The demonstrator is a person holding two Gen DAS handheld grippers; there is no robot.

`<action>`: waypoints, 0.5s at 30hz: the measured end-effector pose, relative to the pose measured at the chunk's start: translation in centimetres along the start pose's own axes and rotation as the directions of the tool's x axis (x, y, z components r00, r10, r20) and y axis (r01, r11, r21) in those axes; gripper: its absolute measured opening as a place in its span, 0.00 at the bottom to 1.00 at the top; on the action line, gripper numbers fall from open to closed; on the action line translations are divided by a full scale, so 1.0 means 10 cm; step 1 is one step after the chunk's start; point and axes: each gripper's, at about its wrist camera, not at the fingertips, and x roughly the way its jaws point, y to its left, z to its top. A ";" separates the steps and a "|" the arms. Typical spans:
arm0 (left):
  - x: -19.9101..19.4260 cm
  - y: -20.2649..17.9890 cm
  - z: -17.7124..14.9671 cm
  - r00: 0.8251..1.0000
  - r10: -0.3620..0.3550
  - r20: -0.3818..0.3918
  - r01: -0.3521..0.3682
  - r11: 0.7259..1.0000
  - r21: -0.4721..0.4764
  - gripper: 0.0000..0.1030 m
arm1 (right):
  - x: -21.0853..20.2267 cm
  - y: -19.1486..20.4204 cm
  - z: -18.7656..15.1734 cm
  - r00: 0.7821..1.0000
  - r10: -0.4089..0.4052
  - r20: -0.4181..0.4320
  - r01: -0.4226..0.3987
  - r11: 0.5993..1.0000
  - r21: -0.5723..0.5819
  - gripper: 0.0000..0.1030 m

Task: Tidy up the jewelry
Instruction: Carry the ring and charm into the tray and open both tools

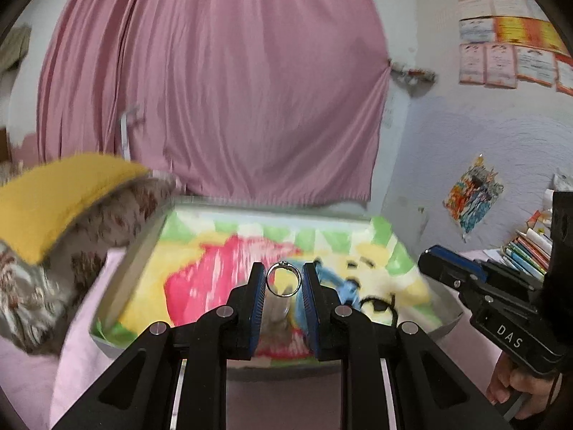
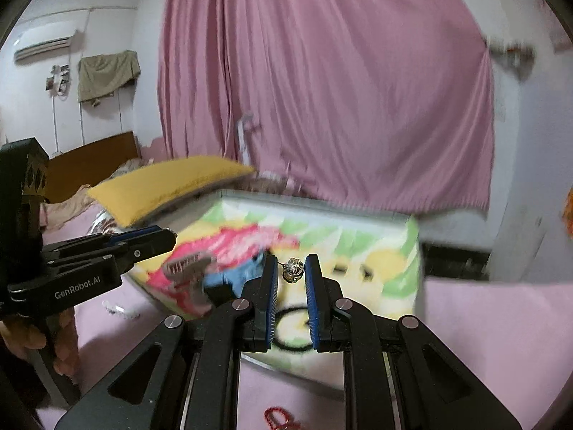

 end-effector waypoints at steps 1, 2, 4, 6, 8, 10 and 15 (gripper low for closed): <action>0.04 0.02 -0.01 1.000 -0.001 -0.024 0.001 1.000 -0.010 0.19 | 0.03 -0.03 -0.01 1.000 0.006 -0.022 -0.006 1.000 0.016 0.13; 0.07 0.04 -0.02 0.999 0.003 -0.045 -0.004 1.000 -0.016 0.19 | 0.05 -0.07 -0.02 1.000 0.008 -0.028 -0.008 1.000 0.024 0.13; 0.12 0.05 -0.05 0.997 0.011 -0.078 -0.012 1.000 -0.019 0.19 | 0.10 -0.10 -0.06 0.998 0.011 -0.059 -0.009 0.999 0.032 0.13; 0.17 0.05 -0.06 0.994 0.008 -0.105 -0.010 1.000 -0.017 0.19 | 0.19 -0.11 -0.10 0.994 0.018 -0.106 -0.014 0.999 0.034 0.13; 0.21 0.04 -0.08 0.992 0.012 -0.129 -0.014 1.000 -0.010 0.19 | 0.28 -0.12 -0.12 0.989 0.026 -0.145 -0.020 0.999 0.038 0.13; 0.23 0.03 -0.09 0.989 0.012 -0.145 -0.012 1.000 -0.002 0.19 | 0.38 -0.15 -0.13 0.981 0.037 -0.193 -0.028 0.998 0.047 0.13; 0.28 0.00 -0.10 0.983 0.018 -0.184 -0.015 1.000 0.019 0.19 | 0.53 -0.16 -0.14 0.963 0.059 -0.263 -0.043 0.997 0.067 0.13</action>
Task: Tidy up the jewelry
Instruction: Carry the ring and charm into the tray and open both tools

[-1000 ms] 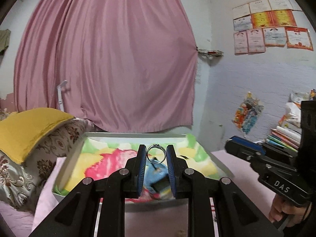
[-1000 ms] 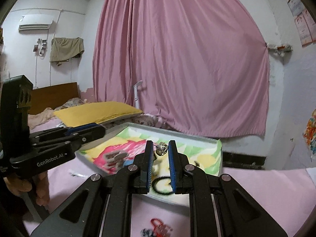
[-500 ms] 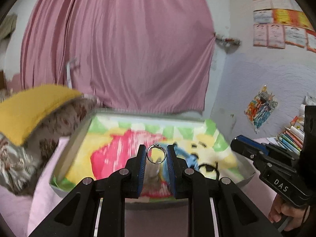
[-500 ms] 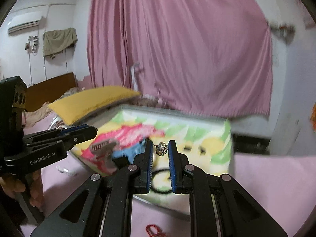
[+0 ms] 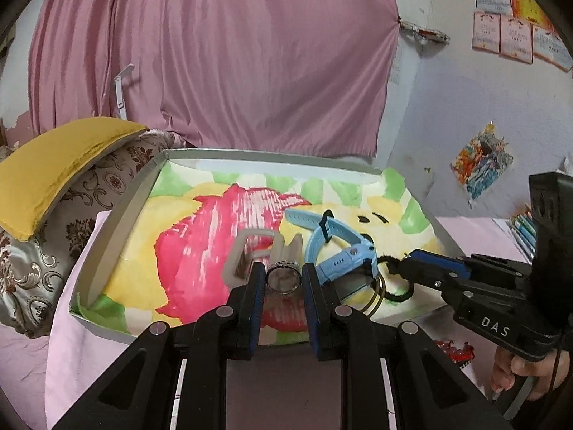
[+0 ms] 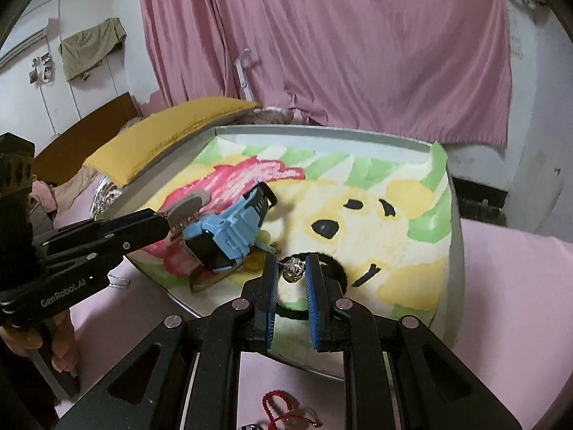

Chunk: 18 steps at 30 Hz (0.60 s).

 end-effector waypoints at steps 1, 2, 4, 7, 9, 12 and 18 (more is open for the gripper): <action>0.01 0.00 0.00 1.000 0.000 -0.012 0.000 1.000 0.003 0.19 | 0.02 0.00 0.00 1.000 0.004 -0.010 -0.004 1.000 0.000 0.13; 0.02 0.00 -0.01 1.000 -0.001 -0.019 0.001 1.000 0.004 0.19 | 0.05 0.00 0.00 1.000 0.003 -0.017 -0.003 1.000 0.000 0.13; 0.05 0.00 -0.01 0.999 -0.008 -0.041 0.008 1.000 0.002 0.19 | 0.05 0.00 0.00 1.000 0.005 -0.022 -0.005 1.000 0.000 0.13; 0.09 0.02 -0.02 0.997 -0.020 -0.071 0.020 1.000 -0.008 0.19 | 0.07 0.00 0.00 0.999 0.008 -0.032 -0.008 1.000 0.002 0.13; 0.09 0.02 -0.03 0.997 -0.022 -0.069 0.022 1.000 -0.009 0.19 | 0.07 -0.01 0.00 0.999 0.007 -0.033 -0.006 1.000 0.010 0.14; 0.08 0.02 -0.03 0.997 -0.028 -0.068 0.028 1.000 -0.012 0.19 | 0.05 -0.04 -0.01 0.999 0.009 -0.031 -0.008 1.000 0.028 0.24; 0.04 0.03 -0.02 0.998 -0.036 -0.049 0.035 0.999 -0.019 0.19 | -0.04 -0.07 -0.01 1.000 -0.006 0.021 0.005 0.999 0.042 0.31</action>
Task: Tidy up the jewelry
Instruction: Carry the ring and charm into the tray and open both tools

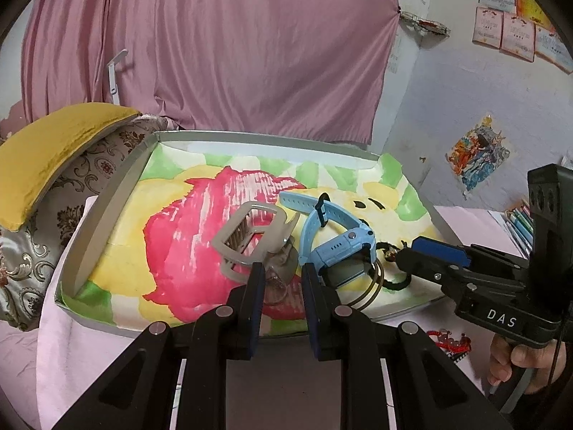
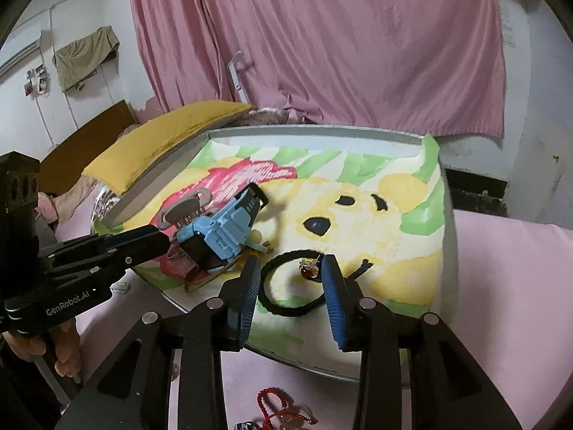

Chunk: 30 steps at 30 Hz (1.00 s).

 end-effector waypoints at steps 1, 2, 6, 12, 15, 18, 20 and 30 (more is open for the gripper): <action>-0.01 0.00 0.00 1.000 -0.001 0.005 0.001 1.000 -0.001 0.19 | -0.03 0.00 0.00 1.000 -0.004 0.015 0.004 1.000 0.000 0.32; -0.02 0.00 0.00 1.000 -0.002 0.011 0.002 1.000 -0.003 0.19 | -0.06 0.00 0.00 1.000 -0.011 0.030 0.011 1.000 -0.002 0.36; -0.10 0.02 0.00 0.998 -0.003 0.058 0.004 1.000 -0.014 0.34 | -0.25 0.01 -0.01 0.992 -0.047 0.117 0.048 0.999 -0.008 0.50; -0.36 0.08 -0.03 0.978 0.025 0.208 -0.014 0.998 -0.054 0.66 | -0.52 0.00 -0.04 0.967 -0.082 0.242 0.085 0.996 -0.003 0.83; -0.47 0.10 -0.06 0.963 0.045 0.264 -0.026 0.997 -0.073 0.84 | -0.61 0.03 -0.08 0.952 -0.094 0.290 0.101 0.995 -0.009 0.88; -0.57 0.13 -0.09 0.946 0.059 0.319 -0.030 0.995 -0.095 0.96 | -0.71 0.06 -0.12 0.934 -0.109 0.341 0.120 0.993 -0.011 0.96; -0.63 0.15 -0.10 0.934 0.069 0.349 -0.033 0.994 -0.108 0.99 | -0.80 0.07 -0.14 0.920 -0.107 0.377 0.120 0.993 -0.012 0.98; -0.92 0.13 -0.25 0.900 0.086 0.426 -0.057 0.995 -0.080 0.99 | -1.13 0.16 -0.27 0.870 -0.070 0.489 0.099 0.995 -0.033 0.98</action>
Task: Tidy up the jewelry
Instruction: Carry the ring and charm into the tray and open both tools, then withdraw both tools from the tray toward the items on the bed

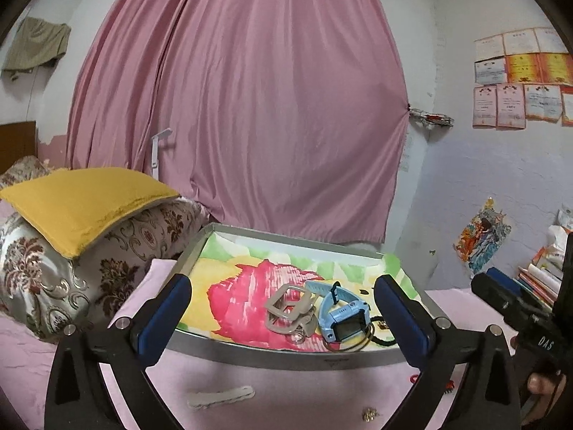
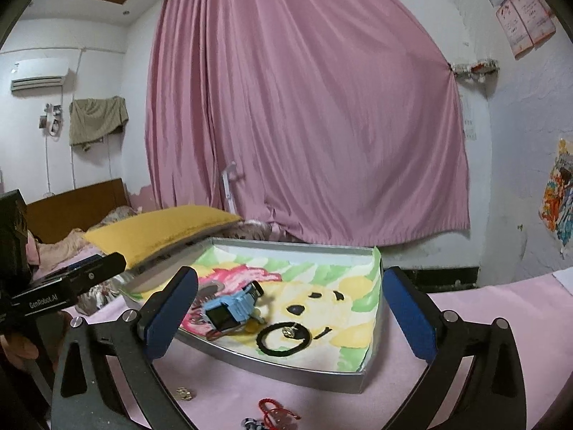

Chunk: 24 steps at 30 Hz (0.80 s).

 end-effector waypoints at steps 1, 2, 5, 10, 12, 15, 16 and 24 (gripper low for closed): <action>-0.05 -0.01 0.00 1.000 -0.001 0.006 0.001 1.000 0.010 0.99 | -0.04 0.01 0.00 1.000 -0.003 0.008 0.003 1.000 -0.004 0.98; -0.09 -0.01 0.00 1.000 -0.002 0.007 0.002 1.000 0.017 0.99 | -0.06 0.02 0.00 1.000 -0.003 0.010 0.003 1.000 -0.005 0.98; -0.19 -0.01 -0.02 1.000 -0.008 -0.004 0.008 0.999 0.046 0.99 | -0.14 0.05 -0.01 1.000 0.016 0.004 -0.016 1.000 -0.010 0.98; -0.27 0.10 -0.09 0.995 -0.049 -0.087 0.053 0.998 0.045 0.99 | -0.21 0.10 -0.09 0.997 0.032 -0.065 -0.034 0.999 -0.019 0.98; -0.28 0.17 -0.16 0.987 -0.078 -0.144 0.081 0.997 0.011 0.99 | -0.23 0.12 -0.12 0.994 0.053 -0.097 -0.055 0.998 -0.019 0.98; -0.25 0.22 -0.24 0.970 -0.094 -0.223 0.095 0.995 -0.006 0.99 | -0.23 0.16 -0.21 0.979 0.099 -0.178 -0.104 0.994 -0.019 0.98; -0.24 0.23 -0.26 0.965 -0.097 -0.246 0.099 0.995 -0.004 0.99 | -0.22 0.17 -0.25 0.972 0.106 -0.211 -0.114 0.993 -0.027 0.98; -0.05 0.30 -0.41 0.913 -0.041 -0.405 0.068 0.996 0.051 0.99 | -0.12 0.07 -0.45 0.912 0.141 -0.385 -0.152 0.988 0.003 0.98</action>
